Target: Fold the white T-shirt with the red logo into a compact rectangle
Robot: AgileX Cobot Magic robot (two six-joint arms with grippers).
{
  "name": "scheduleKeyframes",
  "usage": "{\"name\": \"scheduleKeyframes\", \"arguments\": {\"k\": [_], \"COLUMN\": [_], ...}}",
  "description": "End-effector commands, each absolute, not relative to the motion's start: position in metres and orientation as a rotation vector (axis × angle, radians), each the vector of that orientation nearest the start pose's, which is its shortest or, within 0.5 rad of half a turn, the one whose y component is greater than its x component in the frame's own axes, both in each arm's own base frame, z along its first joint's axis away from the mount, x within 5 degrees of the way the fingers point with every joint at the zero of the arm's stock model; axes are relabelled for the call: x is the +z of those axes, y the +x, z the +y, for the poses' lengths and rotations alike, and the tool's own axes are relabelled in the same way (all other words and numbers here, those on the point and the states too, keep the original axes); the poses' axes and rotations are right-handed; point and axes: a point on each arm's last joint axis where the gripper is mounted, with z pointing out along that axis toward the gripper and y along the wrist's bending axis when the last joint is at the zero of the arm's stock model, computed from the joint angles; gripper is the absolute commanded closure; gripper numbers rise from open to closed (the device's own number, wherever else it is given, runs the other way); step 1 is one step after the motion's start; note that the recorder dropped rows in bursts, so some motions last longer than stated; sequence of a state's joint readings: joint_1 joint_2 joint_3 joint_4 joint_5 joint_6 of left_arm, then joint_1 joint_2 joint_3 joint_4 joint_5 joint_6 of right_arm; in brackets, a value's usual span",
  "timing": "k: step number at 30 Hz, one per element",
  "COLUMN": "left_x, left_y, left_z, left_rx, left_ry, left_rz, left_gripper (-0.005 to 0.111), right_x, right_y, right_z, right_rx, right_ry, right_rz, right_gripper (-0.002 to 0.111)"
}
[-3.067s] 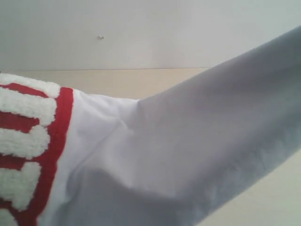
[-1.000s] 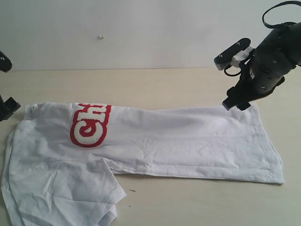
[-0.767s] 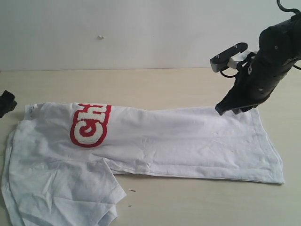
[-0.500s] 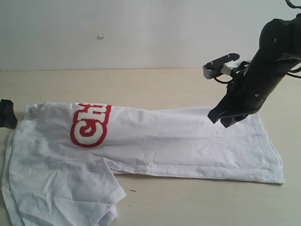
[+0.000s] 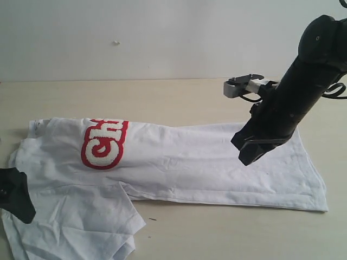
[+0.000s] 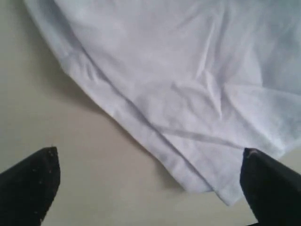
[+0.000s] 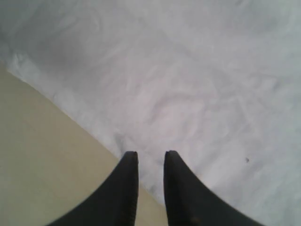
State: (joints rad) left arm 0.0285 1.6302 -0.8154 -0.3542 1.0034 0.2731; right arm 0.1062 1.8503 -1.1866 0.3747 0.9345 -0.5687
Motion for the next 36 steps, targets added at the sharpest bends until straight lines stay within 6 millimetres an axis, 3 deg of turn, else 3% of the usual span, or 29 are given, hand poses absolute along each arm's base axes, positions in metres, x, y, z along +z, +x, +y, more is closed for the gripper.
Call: {"name": "scheduleKeyframes", "arguments": {"k": [1,5,16,26,36], "left_x": [0.154,0.147,0.142,0.115,0.104], "left_y": [0.239,0.237,0.245,0.244,0.236], "left_z": [-0.026,-0.03,-0.022,-0.023,-0.038], "left_rx": [-0.596,-0.658,-0.497,-0.529,-0.835], "left_ry": [-0.043,-0.08,-0.075,-0.116,-0.109], "left_rz": [3.166,3.096,3.01,3.122,3.114], "left_gripper": [0.002,0.002,0.002,0.002,0.002], "right_x": [0.185,0.185,0.185,0.185,0.185], "right_y": [0.337,0.337,0.337,0.338,0.338], "right_z": [0.064,0.064,0.064,0.064,0.064], "right_rx": [0.456,0.461,0.462,0.458,0.456], "right_ry": [-0.743,-0.739,-0.744,-0.763,-0.761], "right_rz": [2.904,2.903,2.9,2.887,2.884], "right_gripper": [0.086,0.086,0.086,0.086,0.086]}}
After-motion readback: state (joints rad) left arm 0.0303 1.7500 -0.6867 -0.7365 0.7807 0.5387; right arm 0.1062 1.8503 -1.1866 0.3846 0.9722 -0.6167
